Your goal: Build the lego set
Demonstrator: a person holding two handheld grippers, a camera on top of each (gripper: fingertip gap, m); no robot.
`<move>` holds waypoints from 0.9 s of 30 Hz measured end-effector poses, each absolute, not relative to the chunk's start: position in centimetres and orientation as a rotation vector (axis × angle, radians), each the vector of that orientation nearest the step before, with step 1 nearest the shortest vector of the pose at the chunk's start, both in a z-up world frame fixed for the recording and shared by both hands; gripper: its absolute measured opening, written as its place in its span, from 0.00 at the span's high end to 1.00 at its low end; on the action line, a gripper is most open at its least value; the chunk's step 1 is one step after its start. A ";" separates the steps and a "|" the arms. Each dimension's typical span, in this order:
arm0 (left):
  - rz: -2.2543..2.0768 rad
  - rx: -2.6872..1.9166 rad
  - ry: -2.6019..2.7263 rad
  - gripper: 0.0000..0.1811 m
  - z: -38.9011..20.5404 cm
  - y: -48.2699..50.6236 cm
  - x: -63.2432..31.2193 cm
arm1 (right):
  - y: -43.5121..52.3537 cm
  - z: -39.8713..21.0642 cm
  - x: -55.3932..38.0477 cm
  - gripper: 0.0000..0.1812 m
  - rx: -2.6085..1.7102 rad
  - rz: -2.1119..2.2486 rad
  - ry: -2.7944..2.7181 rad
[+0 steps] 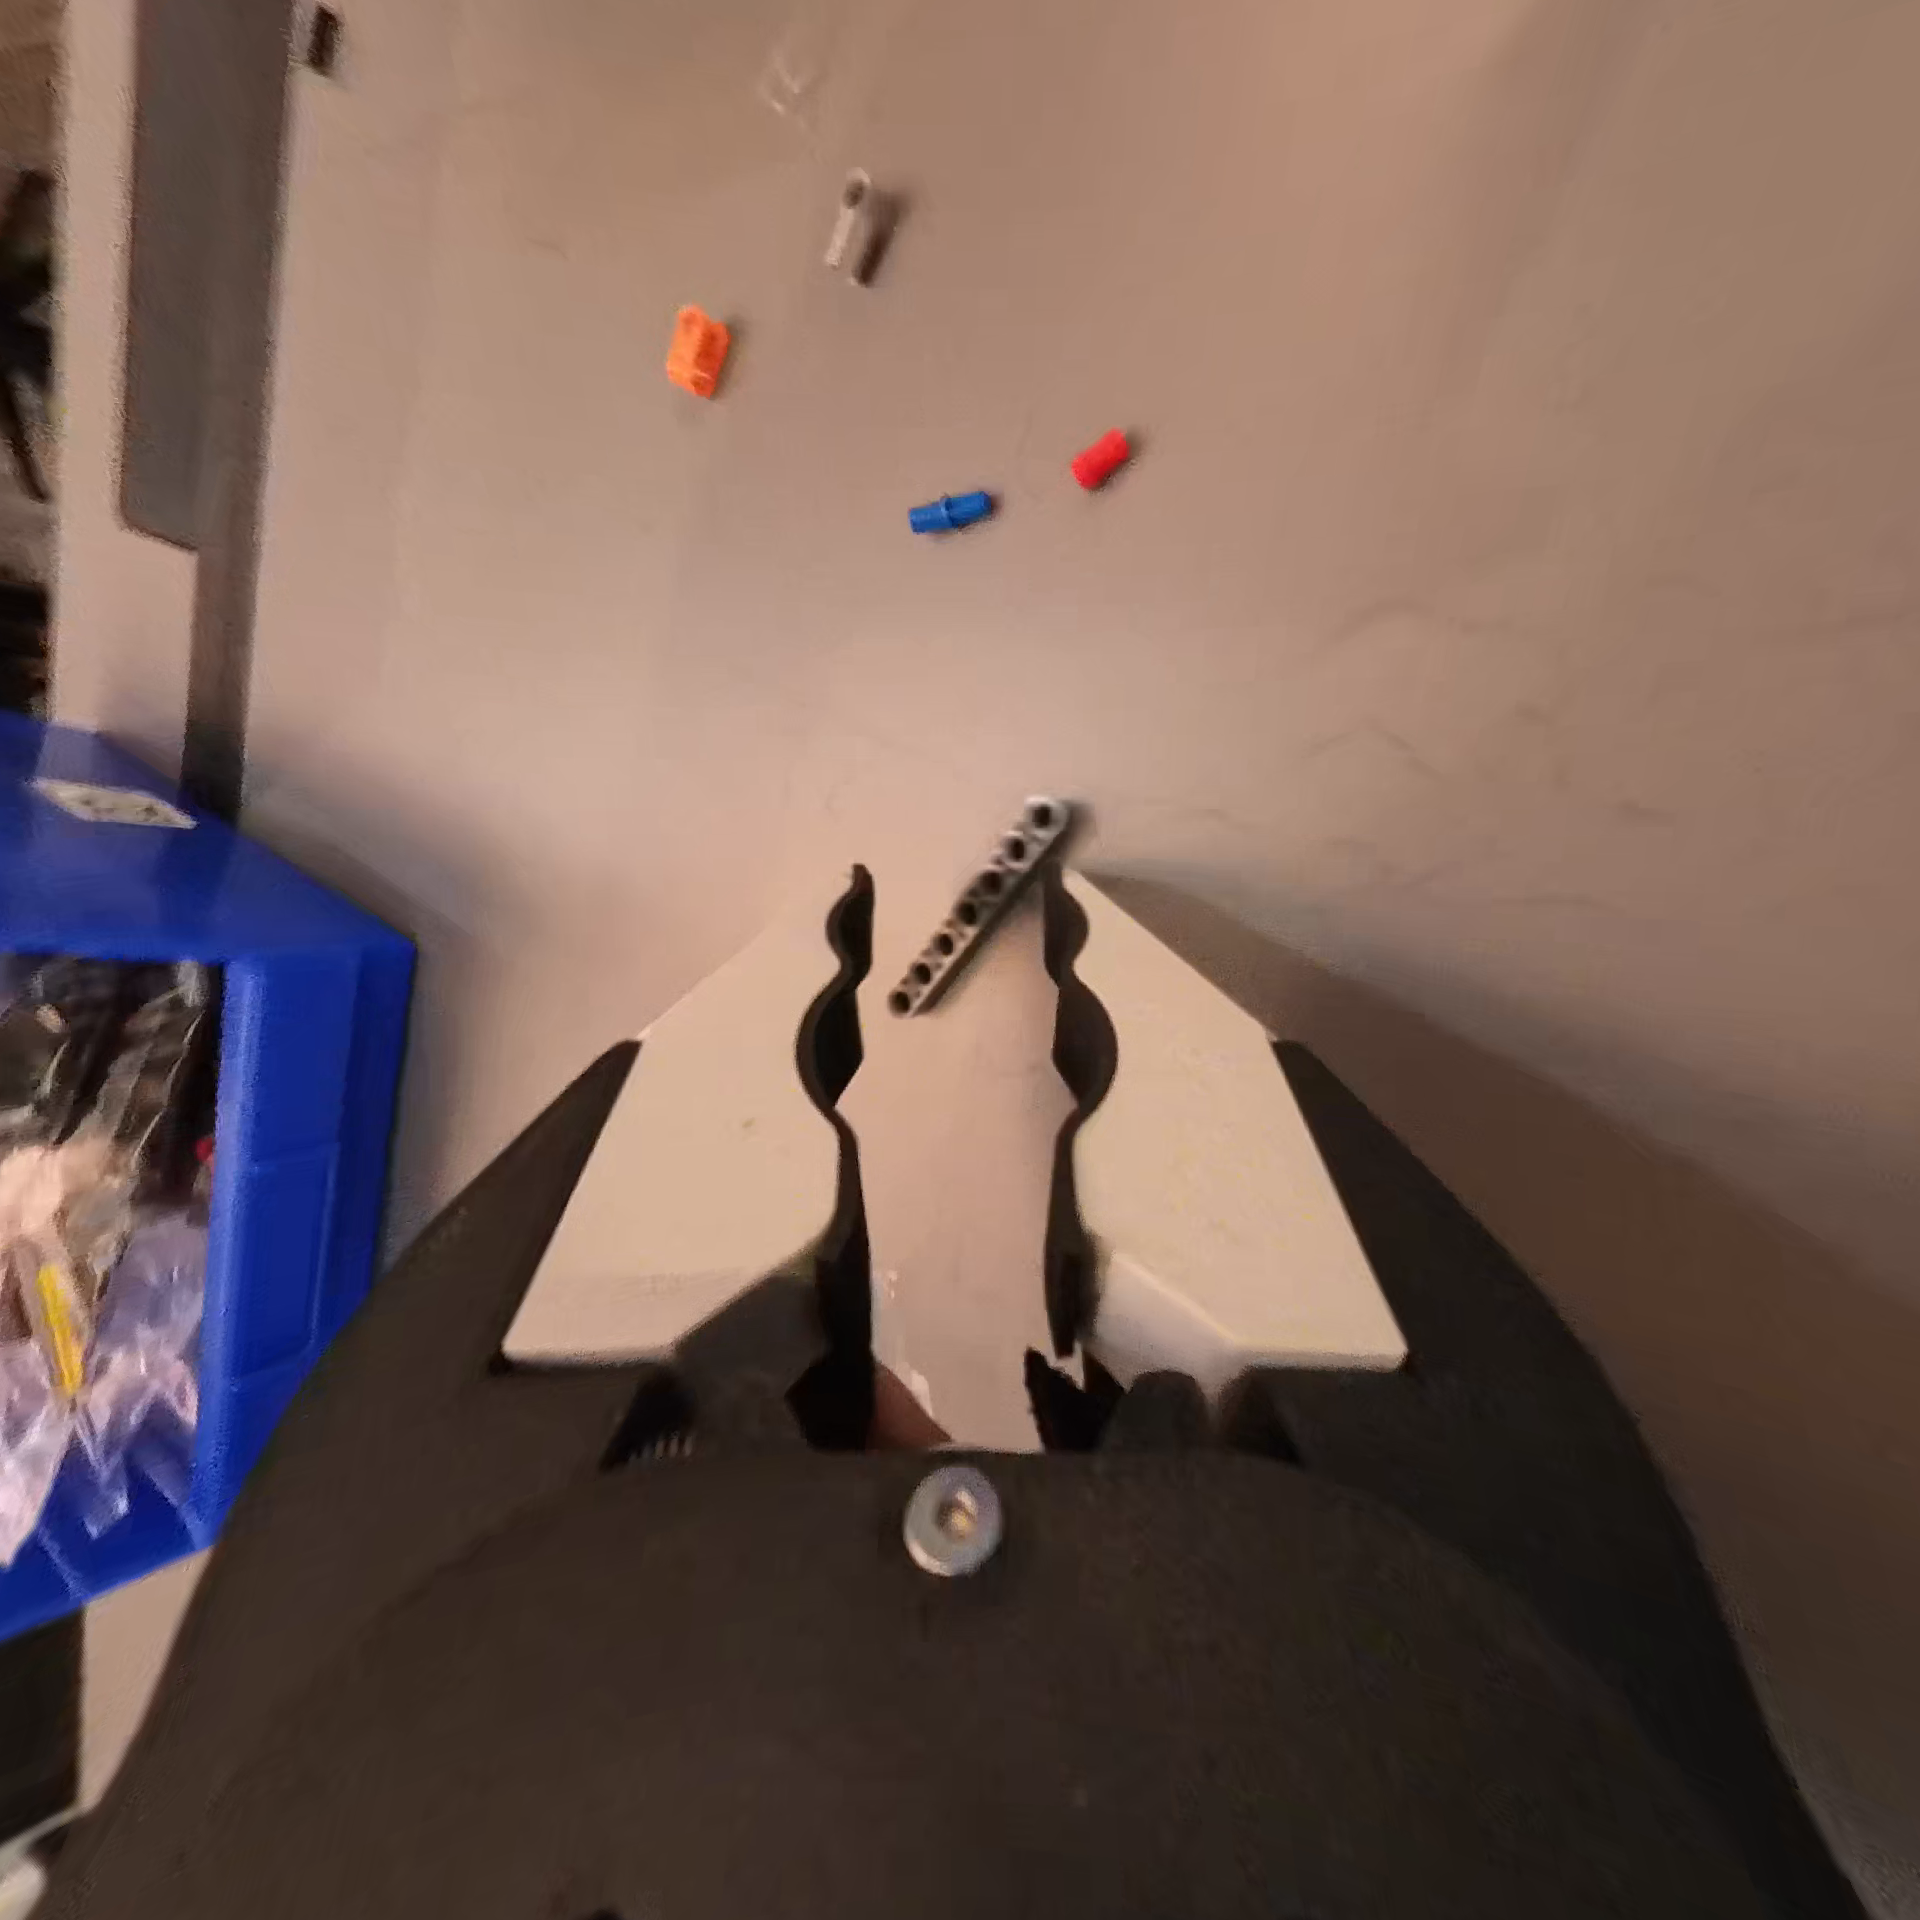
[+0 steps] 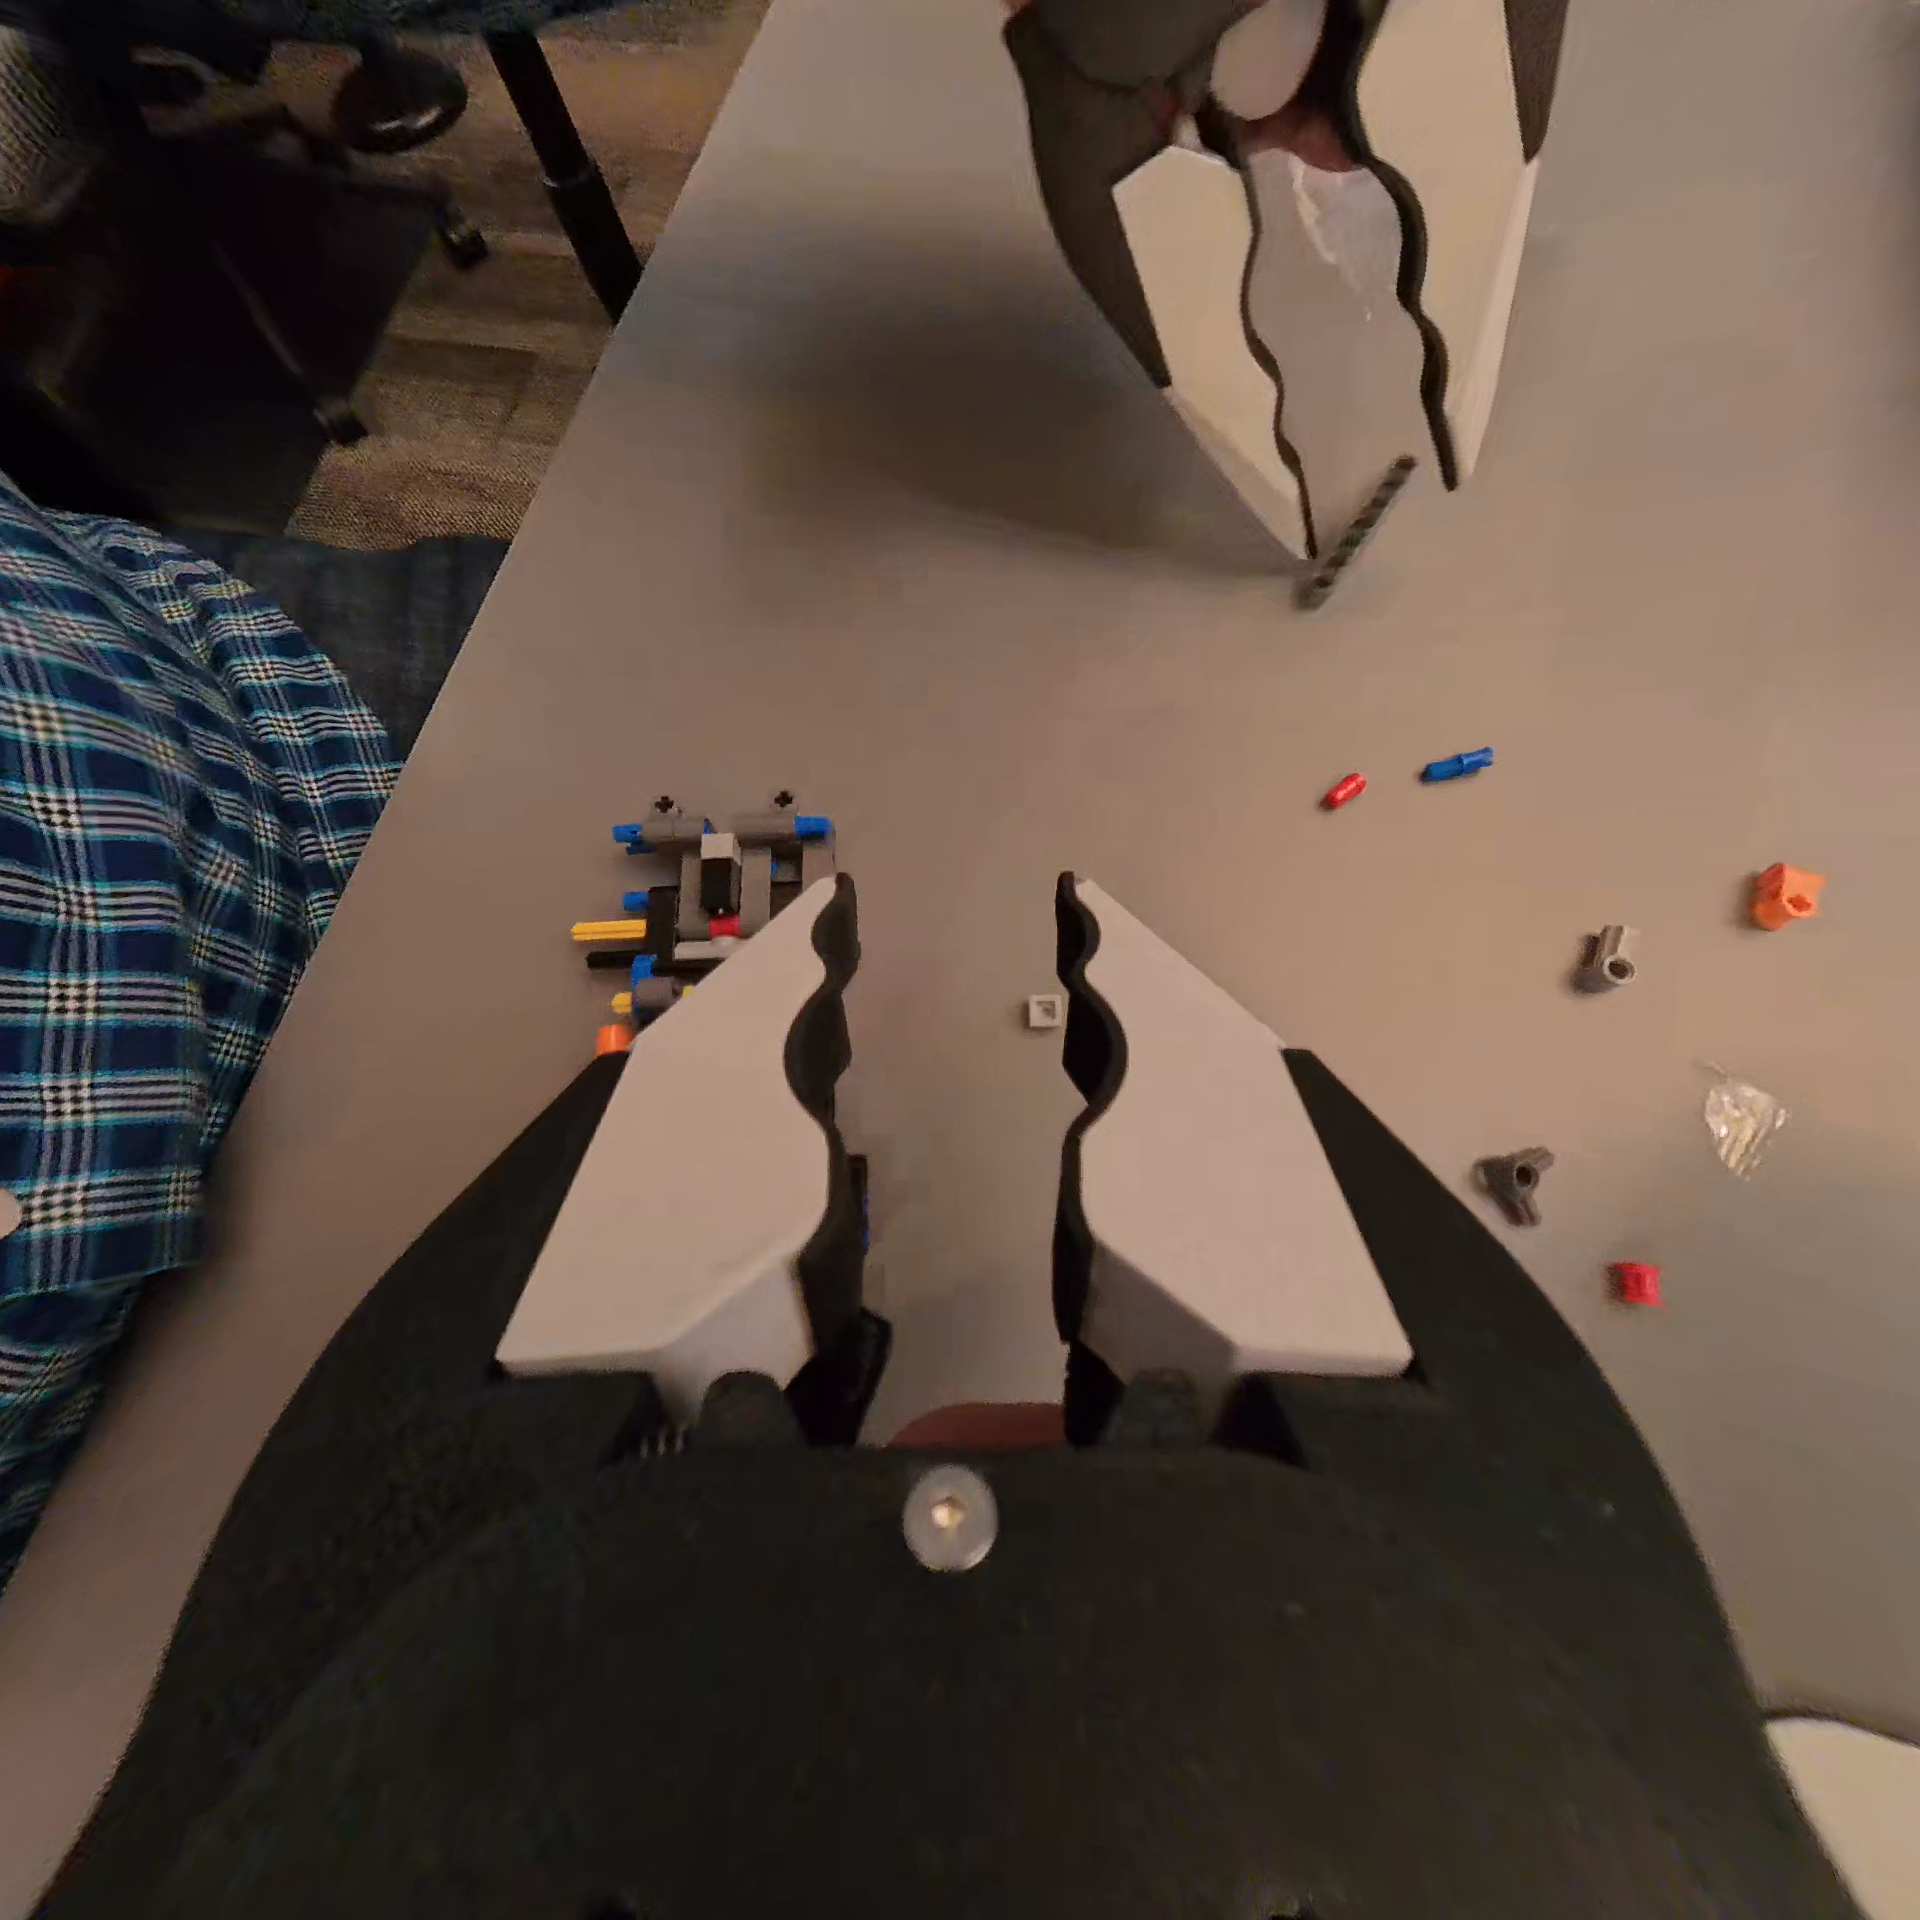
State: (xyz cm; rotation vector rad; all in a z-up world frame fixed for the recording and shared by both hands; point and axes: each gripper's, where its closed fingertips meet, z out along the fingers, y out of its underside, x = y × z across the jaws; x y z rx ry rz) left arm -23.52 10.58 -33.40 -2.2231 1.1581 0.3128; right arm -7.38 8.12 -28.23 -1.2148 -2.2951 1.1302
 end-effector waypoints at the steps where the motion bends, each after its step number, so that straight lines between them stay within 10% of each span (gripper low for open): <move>1: 0.298 -2.241 1.199 0.87 -33.8 10.6 -23.6 | 8.2 -28.3 -7.1 0.80 -1.222 1.128 -2.293; 27: -0.352 -2.204 0.867 0.97 -27.2 9.1 -9.5 | 9.1 -24.4 -3.8 0.86 -0.911 0.559 -2.058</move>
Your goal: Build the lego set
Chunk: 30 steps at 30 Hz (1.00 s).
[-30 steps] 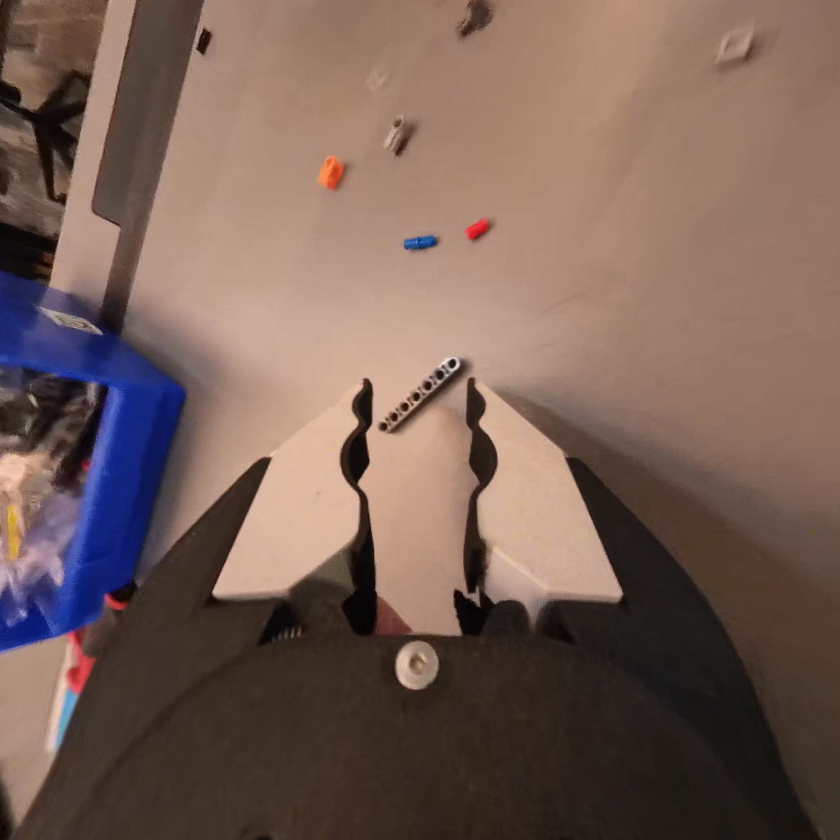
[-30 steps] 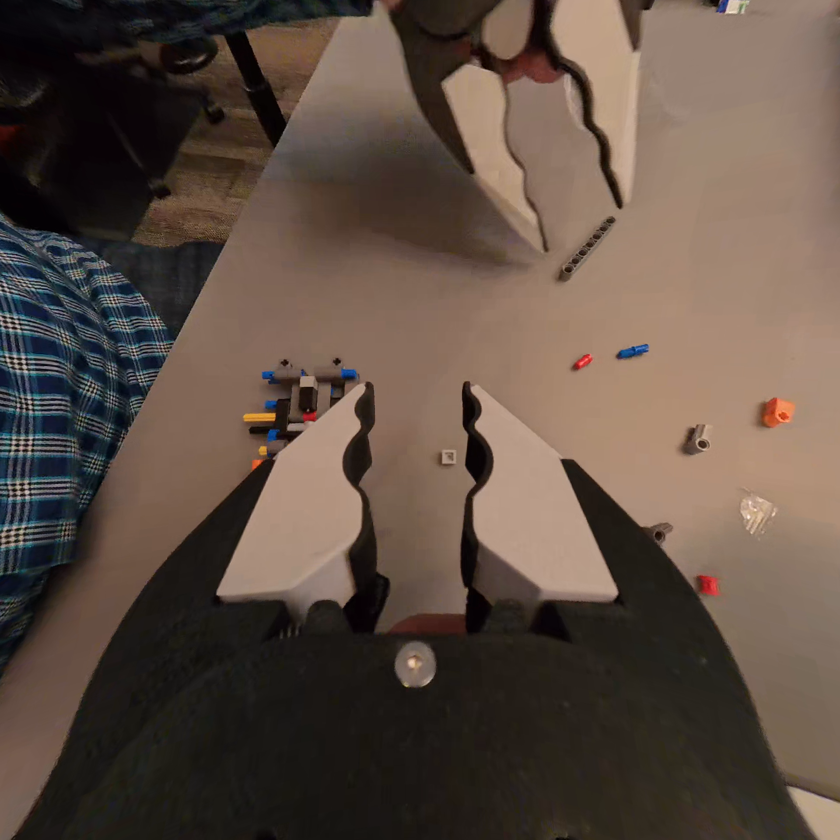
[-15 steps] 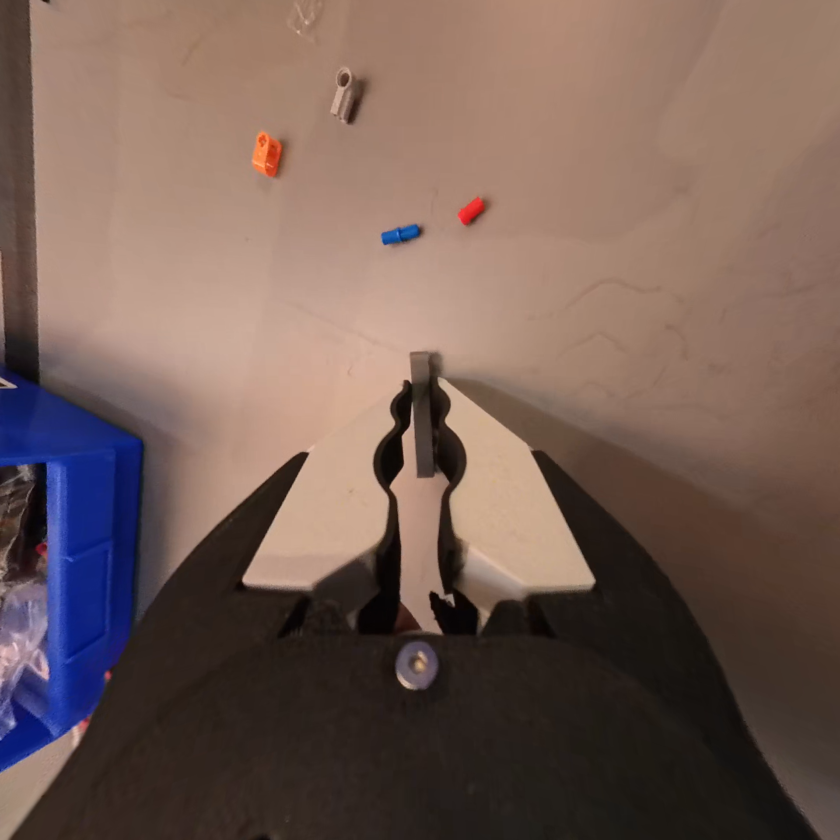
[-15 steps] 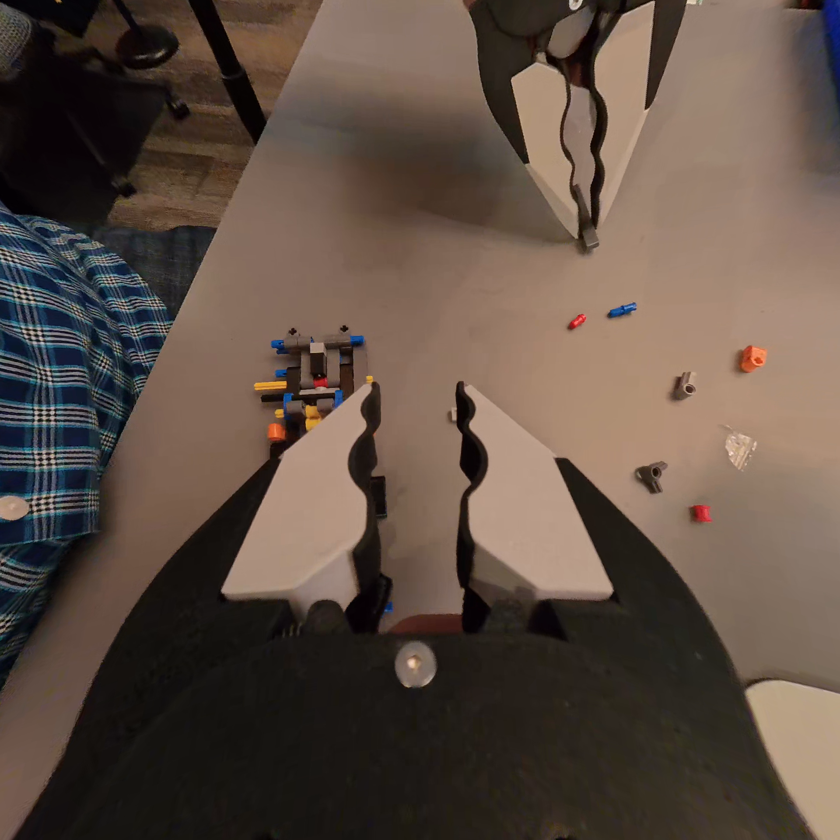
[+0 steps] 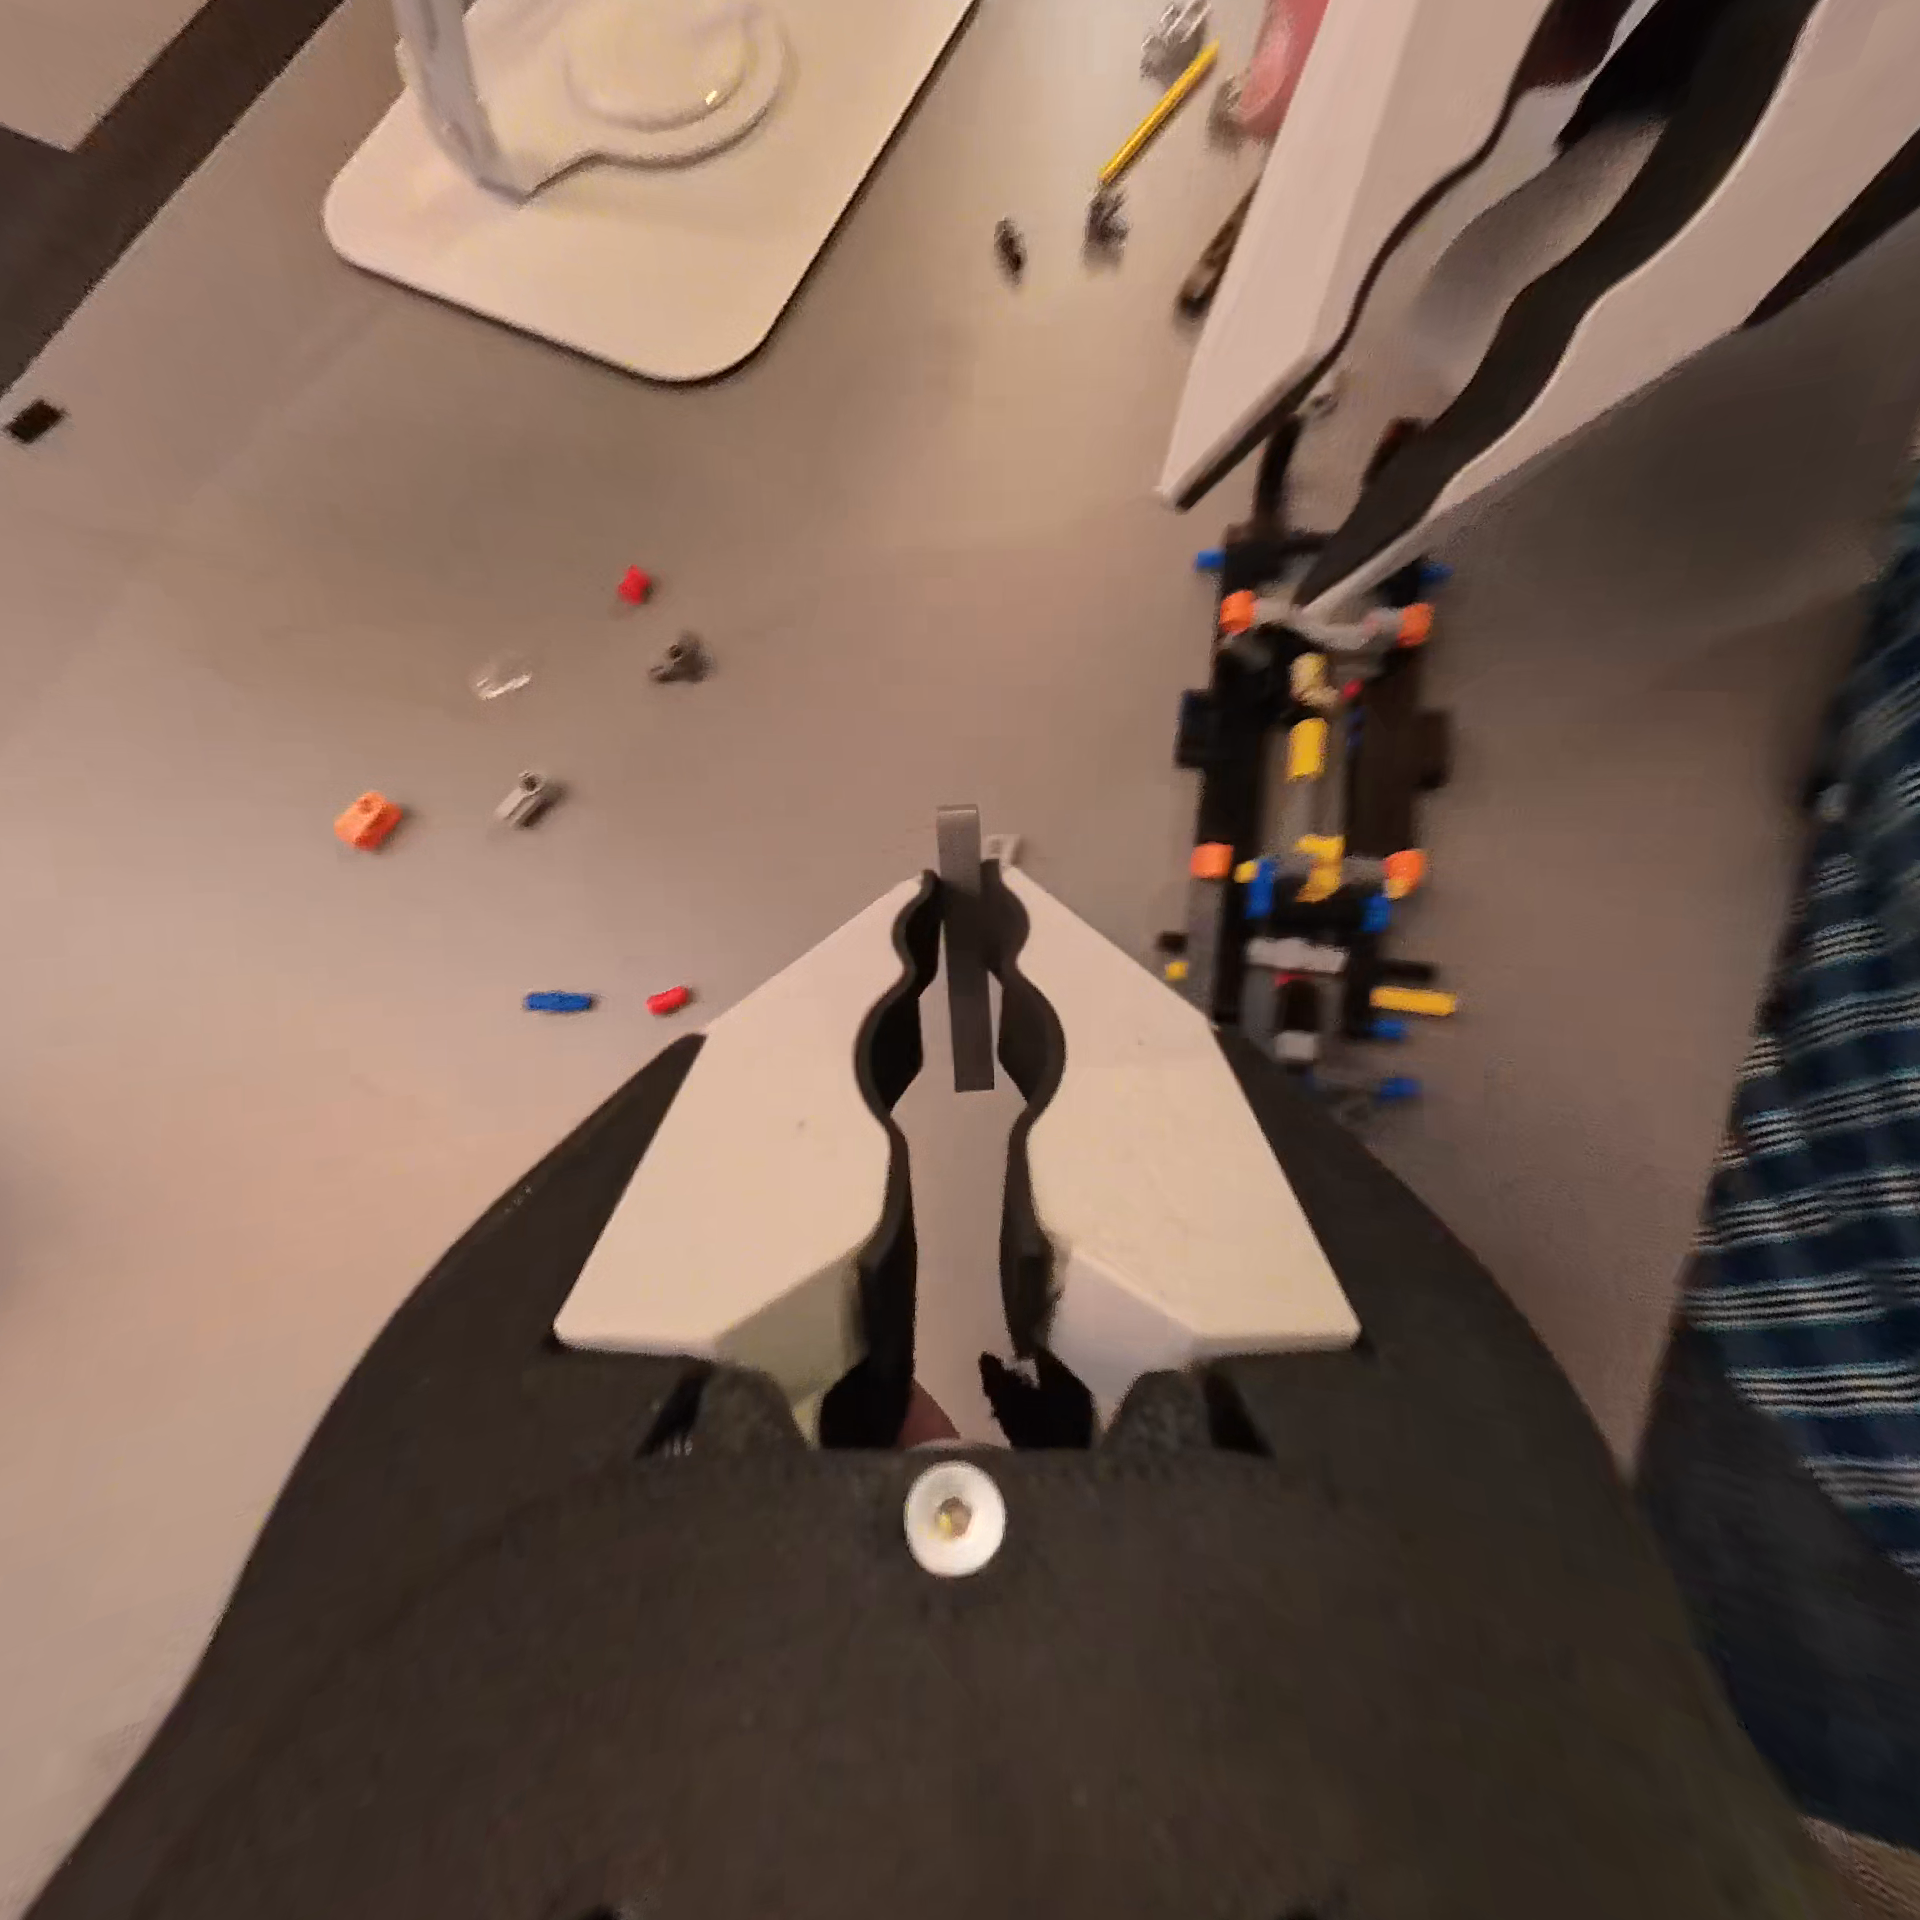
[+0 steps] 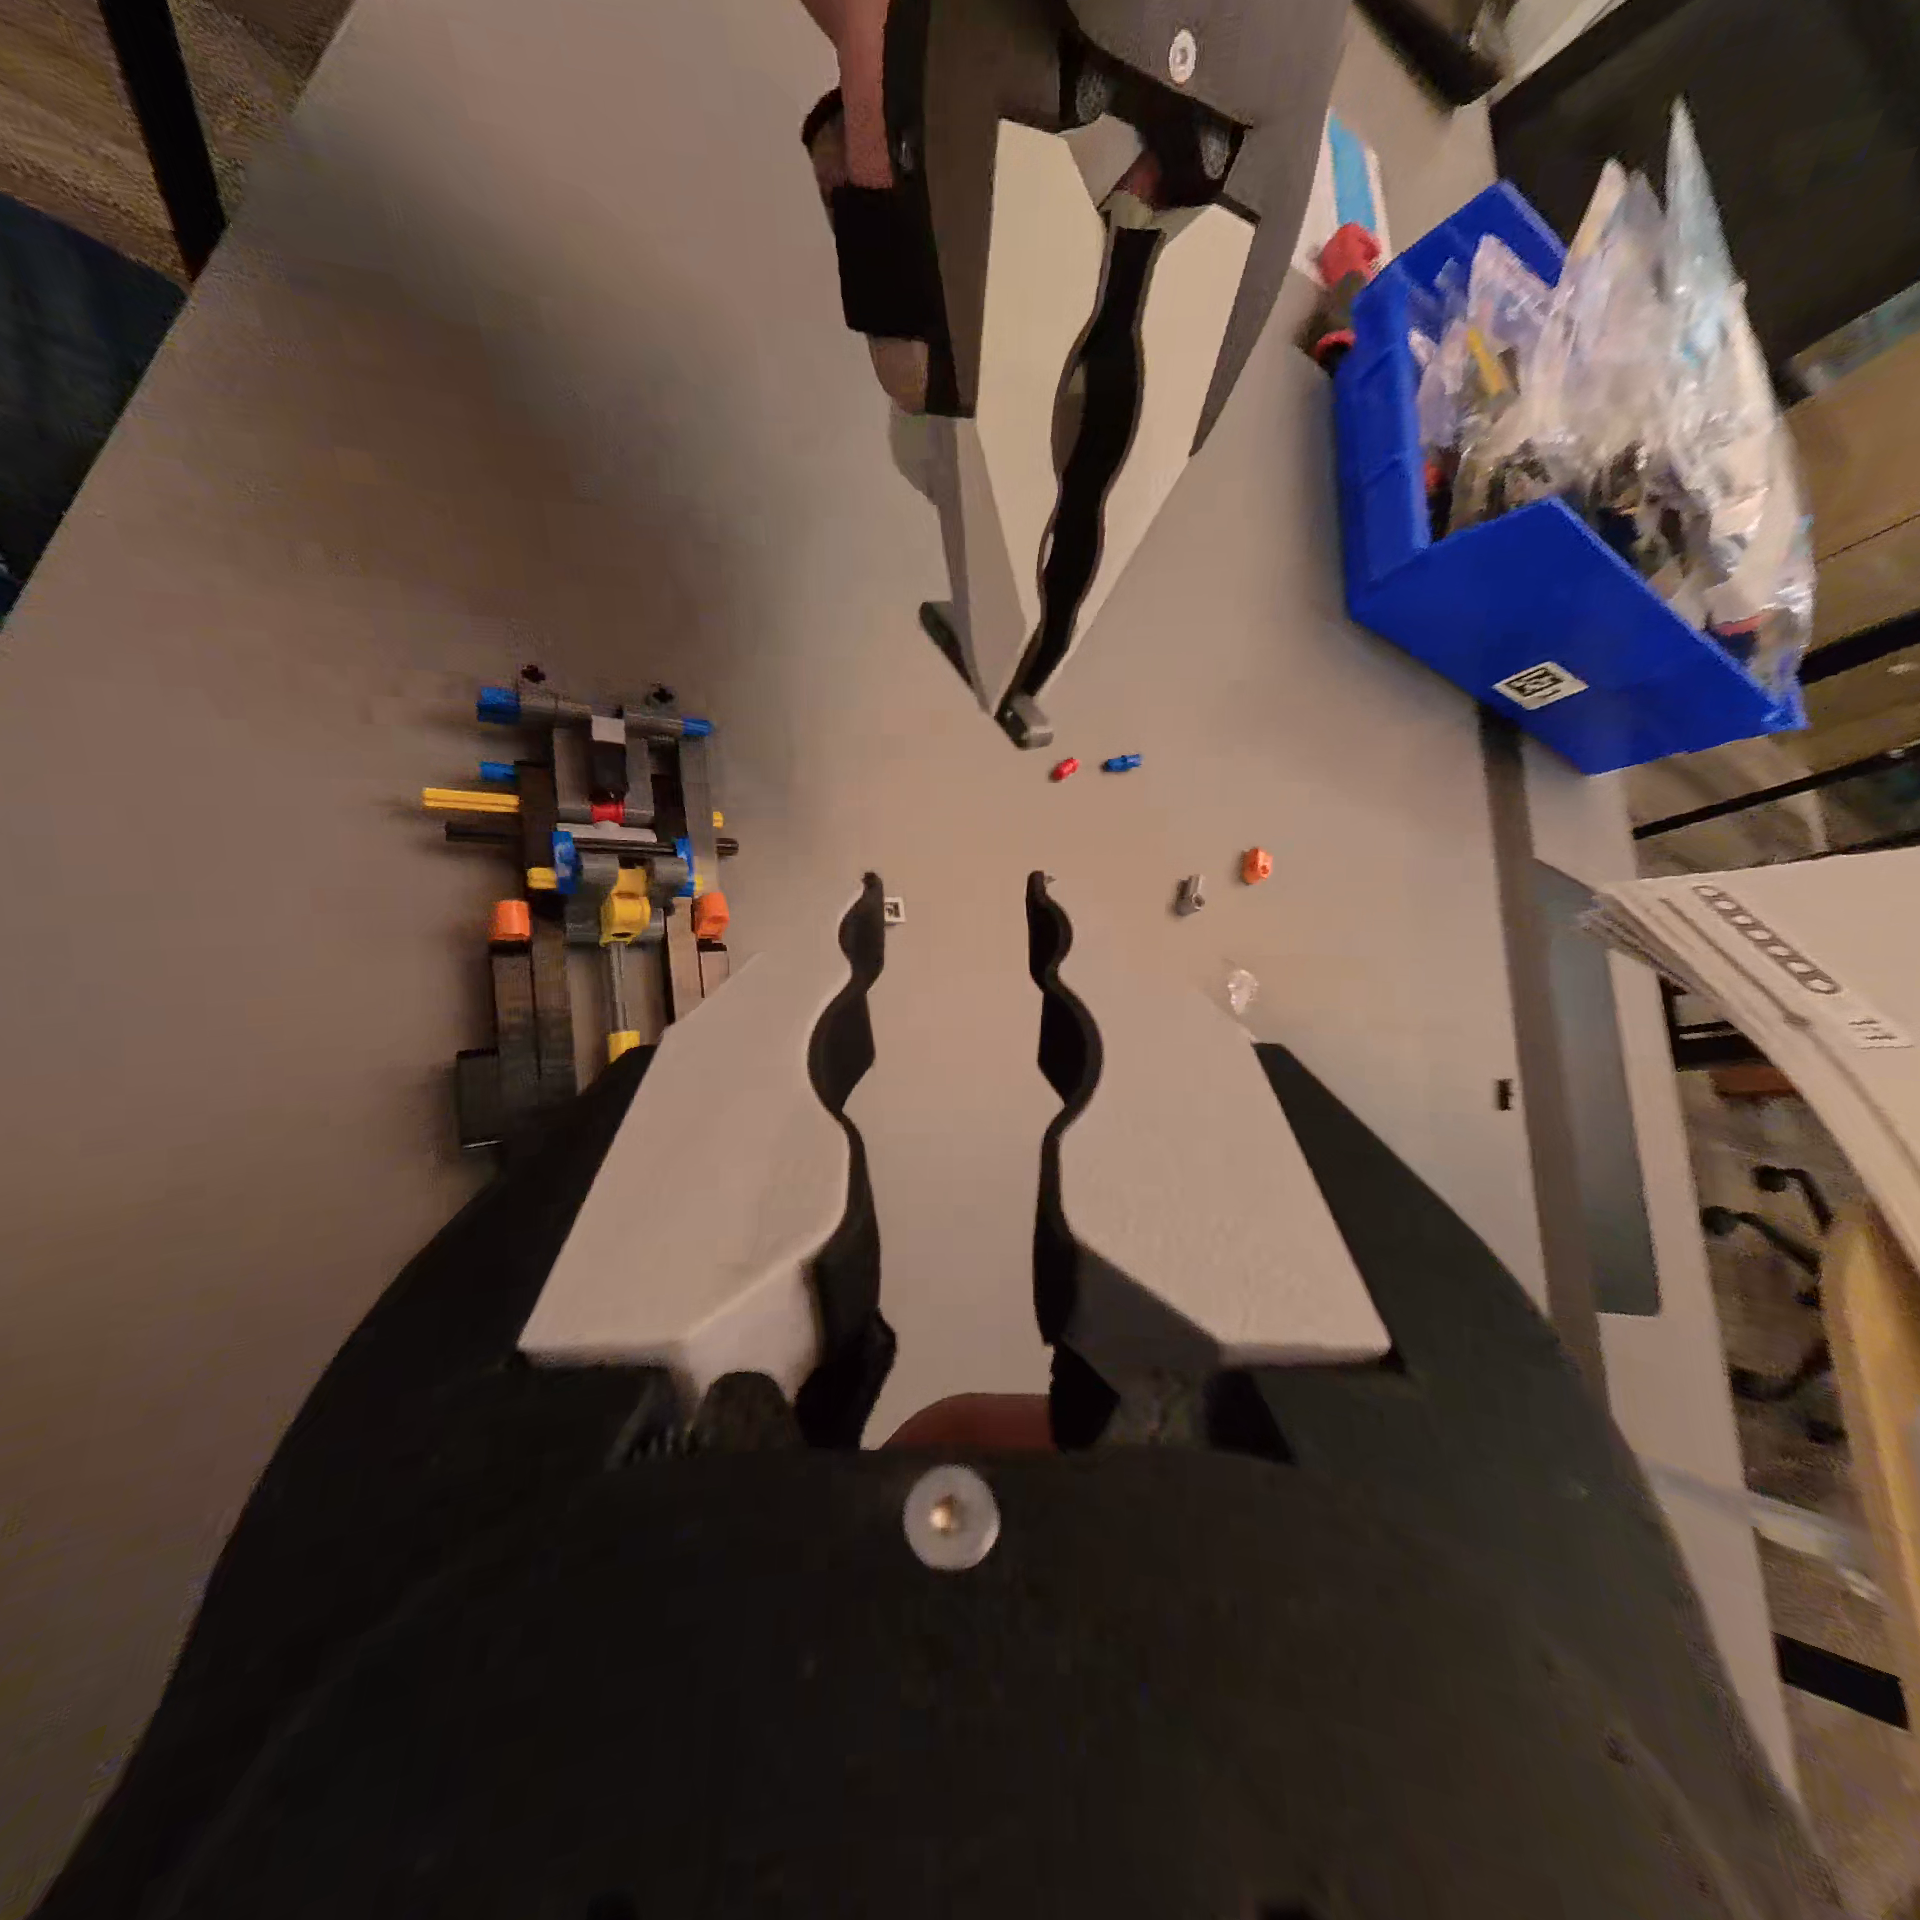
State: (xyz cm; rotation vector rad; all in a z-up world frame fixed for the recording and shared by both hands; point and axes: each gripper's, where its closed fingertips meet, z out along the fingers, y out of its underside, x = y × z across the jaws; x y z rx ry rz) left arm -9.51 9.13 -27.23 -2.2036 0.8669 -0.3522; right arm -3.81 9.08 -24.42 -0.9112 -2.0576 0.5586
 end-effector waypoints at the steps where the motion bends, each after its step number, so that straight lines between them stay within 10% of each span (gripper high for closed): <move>1: -0.375 -2.201 0.865 0.97 -26.8 8.8 -8.7 | 8.8 -24.1 -3.6 0.86 -0.896 0.543 -2.041; 30: -0.393 -2.218 1.167 0.97 -26.5 6.3 -0.7 | 6.0 -25.8 -1.0 0.91 -0.909 0.532 -2.150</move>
